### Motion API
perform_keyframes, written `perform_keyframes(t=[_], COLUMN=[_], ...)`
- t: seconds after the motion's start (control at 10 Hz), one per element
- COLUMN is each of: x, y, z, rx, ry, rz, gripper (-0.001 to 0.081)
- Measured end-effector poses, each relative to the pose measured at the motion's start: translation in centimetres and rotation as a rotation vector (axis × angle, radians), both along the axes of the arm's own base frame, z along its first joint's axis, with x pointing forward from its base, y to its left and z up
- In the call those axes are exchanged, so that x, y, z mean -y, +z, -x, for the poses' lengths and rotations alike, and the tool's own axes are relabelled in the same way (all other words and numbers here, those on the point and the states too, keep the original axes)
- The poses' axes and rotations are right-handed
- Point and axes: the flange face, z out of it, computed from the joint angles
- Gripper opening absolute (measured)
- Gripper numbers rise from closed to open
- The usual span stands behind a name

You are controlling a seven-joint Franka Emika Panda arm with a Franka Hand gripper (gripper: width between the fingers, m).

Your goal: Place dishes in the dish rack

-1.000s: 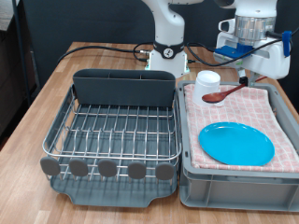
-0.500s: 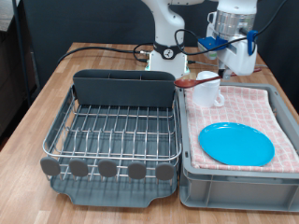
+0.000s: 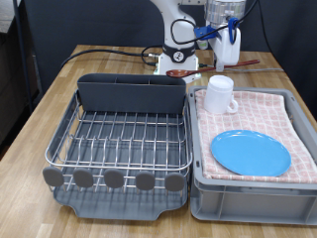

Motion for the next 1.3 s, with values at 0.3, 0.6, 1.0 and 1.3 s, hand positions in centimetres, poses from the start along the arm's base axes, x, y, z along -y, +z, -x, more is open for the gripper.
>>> perform_keyframes(t=[0.3, 0.6, 1.0, 1.3], x=[1.9, 4.8, 9.7, 14.1], y=[-0.4, -0.6, -0.4, -0.9], z=[1.1, 3.7, 5.7, 6.8], rx=[-0.027, -0.053, -0.067, -0.061], ry=[-0.052, -0.116, -0.108, -0.101], rz=[-0.012, -0.025, -0.124, -0.219], gripper=[0.0095, 0.0095, 0.0095, 0.0095])
